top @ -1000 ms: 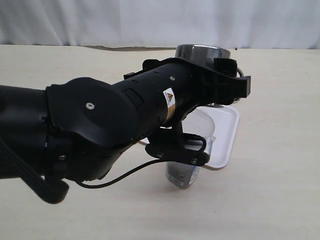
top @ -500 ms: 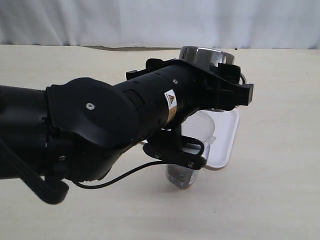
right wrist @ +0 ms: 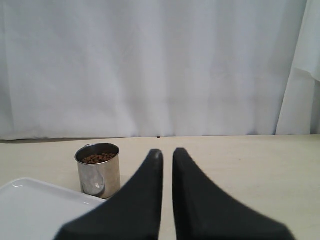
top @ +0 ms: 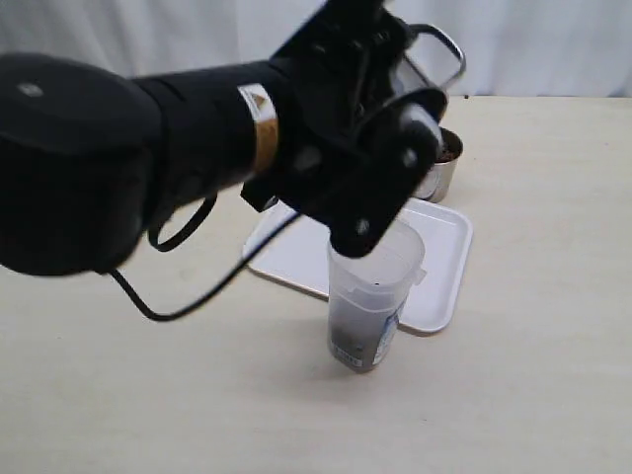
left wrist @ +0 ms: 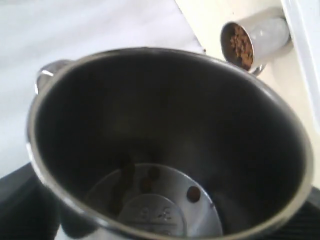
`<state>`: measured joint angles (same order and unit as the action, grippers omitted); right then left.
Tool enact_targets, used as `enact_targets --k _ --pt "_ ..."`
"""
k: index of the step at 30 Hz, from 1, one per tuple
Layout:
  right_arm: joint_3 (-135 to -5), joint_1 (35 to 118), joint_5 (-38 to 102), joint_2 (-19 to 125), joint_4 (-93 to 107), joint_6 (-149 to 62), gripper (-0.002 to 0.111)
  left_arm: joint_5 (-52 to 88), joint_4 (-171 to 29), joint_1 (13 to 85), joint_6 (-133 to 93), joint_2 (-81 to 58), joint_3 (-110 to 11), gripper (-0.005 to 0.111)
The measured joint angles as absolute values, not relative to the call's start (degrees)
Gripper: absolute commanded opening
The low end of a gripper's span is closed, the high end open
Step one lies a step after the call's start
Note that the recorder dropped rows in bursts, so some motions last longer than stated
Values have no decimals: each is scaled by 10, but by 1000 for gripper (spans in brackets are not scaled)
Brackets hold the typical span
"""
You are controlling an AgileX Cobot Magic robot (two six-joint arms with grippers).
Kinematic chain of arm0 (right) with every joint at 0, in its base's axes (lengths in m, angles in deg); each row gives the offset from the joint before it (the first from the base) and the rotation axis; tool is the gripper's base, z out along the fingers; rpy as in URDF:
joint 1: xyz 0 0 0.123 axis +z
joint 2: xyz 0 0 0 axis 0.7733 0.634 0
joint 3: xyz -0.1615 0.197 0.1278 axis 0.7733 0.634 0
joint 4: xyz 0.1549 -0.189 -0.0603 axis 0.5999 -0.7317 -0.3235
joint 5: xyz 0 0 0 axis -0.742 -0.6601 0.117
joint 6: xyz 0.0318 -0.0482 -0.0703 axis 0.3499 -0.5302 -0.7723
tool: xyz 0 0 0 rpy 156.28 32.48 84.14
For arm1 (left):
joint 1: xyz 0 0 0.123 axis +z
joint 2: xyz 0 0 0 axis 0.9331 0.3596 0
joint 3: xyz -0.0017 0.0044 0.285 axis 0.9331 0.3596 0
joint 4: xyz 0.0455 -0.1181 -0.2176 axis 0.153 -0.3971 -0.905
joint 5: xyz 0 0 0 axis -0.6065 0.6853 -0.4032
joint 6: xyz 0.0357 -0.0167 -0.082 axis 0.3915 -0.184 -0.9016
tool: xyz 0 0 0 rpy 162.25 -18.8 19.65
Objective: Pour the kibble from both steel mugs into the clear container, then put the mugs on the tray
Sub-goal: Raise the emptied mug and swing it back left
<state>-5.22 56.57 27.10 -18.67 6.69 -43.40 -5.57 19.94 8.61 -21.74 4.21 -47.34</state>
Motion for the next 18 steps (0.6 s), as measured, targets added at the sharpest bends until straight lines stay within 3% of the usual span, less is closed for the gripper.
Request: enact_targets --k 7,14,18 --pt "-52 566 271 -187 67 -434 5 97 21 173 -258 -31 -475 0" --pt "-52 566 271 -187 67 -434 5 184 -13 217 -287 -68 -431 0" --pt "-52 566 271 -187 67 -434 5 239 -14 276 -338 -72 -386 0"
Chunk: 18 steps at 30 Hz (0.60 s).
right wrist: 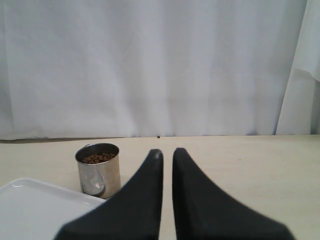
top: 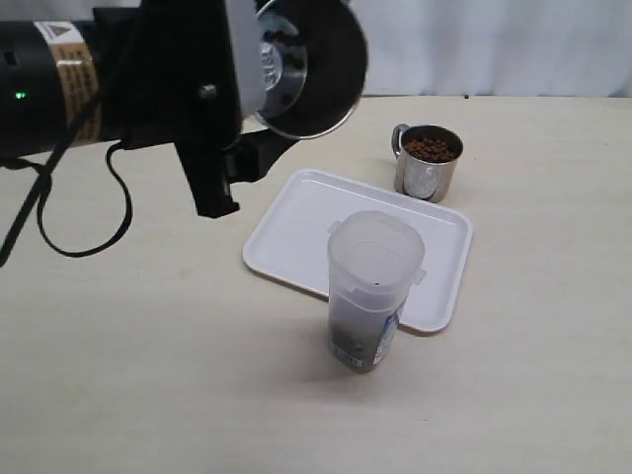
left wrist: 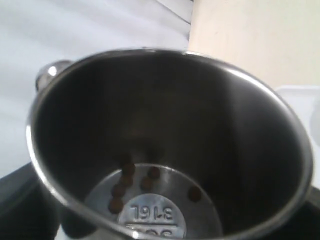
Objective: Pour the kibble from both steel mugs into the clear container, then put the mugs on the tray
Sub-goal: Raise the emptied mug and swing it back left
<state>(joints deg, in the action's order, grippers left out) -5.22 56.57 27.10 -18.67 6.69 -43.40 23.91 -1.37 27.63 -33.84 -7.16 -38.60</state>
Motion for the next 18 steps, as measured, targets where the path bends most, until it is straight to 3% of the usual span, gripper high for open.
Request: enact_targets --k 5,13,18 --pt "-52 566 271 -187 67 -434 5 377 -29 413 -394 -73 -313 0" --pt "-52 566 271 -187 67 -434 5 689 -92 693 -433 -38 -184 0" --pt "-52 566 271 -187 67 -434 5 779 -137 728 -424 144 -175 0"
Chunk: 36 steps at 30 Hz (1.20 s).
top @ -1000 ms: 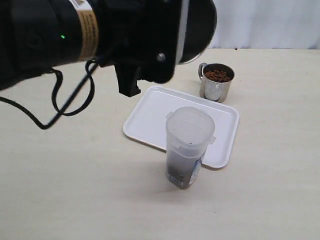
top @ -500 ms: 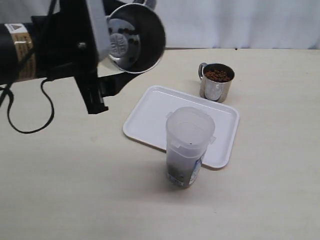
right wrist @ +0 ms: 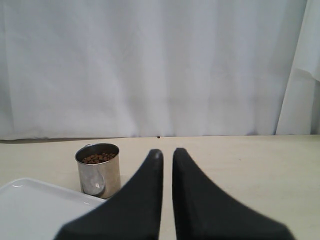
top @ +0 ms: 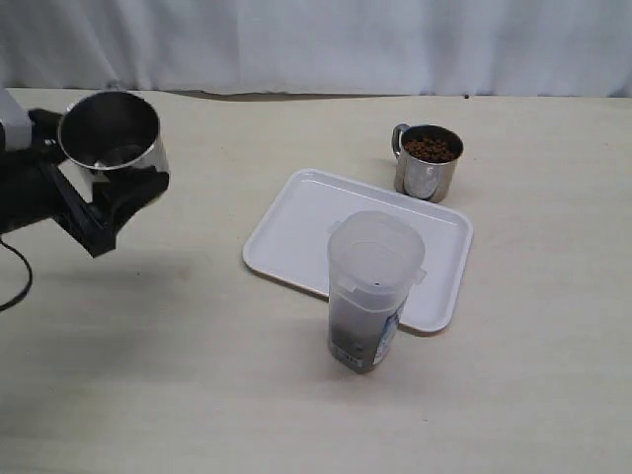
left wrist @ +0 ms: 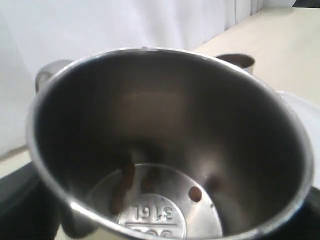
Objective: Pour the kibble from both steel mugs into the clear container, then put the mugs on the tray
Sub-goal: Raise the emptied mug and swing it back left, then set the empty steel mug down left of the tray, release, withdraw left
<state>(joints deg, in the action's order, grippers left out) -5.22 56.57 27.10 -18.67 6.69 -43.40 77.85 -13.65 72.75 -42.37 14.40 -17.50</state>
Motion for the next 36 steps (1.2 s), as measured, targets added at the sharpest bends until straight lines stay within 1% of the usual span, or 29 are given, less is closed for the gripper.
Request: enact_targets --k 2,6,10,14,15,16,18,20,22,24,29,36 --pt "-52 566 271 -187 67 -434 5 824 -157 728 -359 252 -185 0" --pt "-52 566 271 -187 67 -434 5 856 -157 728 -332 382 -259 0" --pt "-52 566 271 -187 67 -434 5 860 -147 728 -333 465 -327 0" --pt "-52 566 271 -187 67 -434 5 862 -130 728 -363 503 -354 0" --pt "-52 566 271 -187 67 -434 5 862 -125 728 -373 509 -359 2" --pt "-52 566 271 -187 67 -434 5 862 -122 728 -381 512 -362 6" --pt "-52 566 271 -187 67 -434 5 864 -117 728 -392 514 -366 17" --pt "-52 566 271 -187 67 -434 5 866 -112 728 -398 515 -366 34" --pt "-52 566 271 -187 67 -434 5 863 -103 728 -401 515 -366 48" --pt "-52 566 271 -187 67 -434 5 859 -96 728 -403 515 -366 59" --pt "-52 566 271 -187 67 -434 5 858 -85 728 -436 515 -366 78" --pt "-52 566 271 -187 67 -434 5 857 -65 728 -446 515 -366 96"
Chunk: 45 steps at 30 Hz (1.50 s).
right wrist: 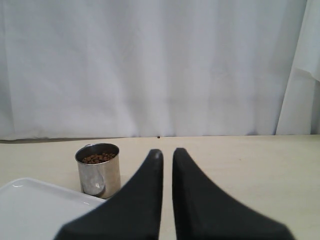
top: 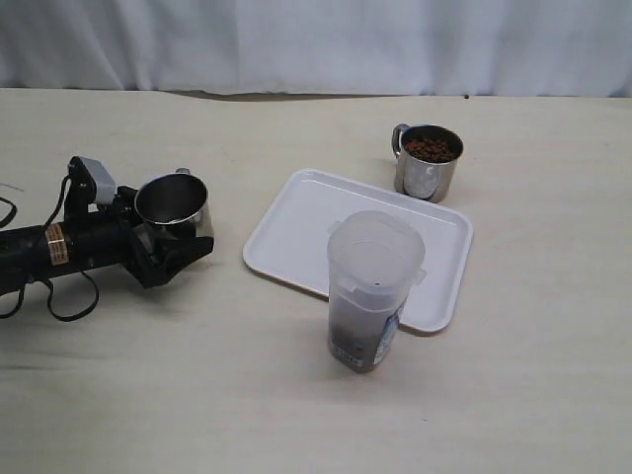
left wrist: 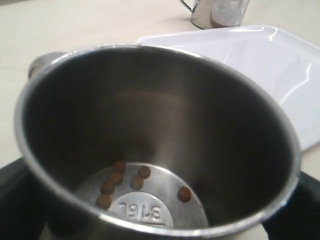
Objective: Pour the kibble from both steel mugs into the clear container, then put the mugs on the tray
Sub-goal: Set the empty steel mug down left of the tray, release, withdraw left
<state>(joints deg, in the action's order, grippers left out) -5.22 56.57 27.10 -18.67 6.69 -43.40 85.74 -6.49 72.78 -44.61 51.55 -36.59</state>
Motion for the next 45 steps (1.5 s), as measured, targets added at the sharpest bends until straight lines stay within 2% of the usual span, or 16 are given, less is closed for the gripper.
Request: enact_targets --k 8,20,28,31,39,43,45 --pt "-52 566 271 -187 67 -434 5 871 -18 754 -448 510 -366 97" --pt "-52 566 271 -187 67 -434 5 877 91 848 -504 492 -366 97" --pt "-52 566 271 -187 67 -434 5 877 113 857 -531 492 -366 96" --pt "-52 566 271 -187 67 -434 5 877 123 863 -552 491 -366 83" --pt "-52 566 271 -187 67 -434 5 877 161 911 -584 490 -366 22" --pt "-52 566 271 -187 67 -434 5 877 186 944 -617 489 -366 3" --pt "-52 566 271 -187 67 -434 5 877 188 960 -648 489 -366 0"
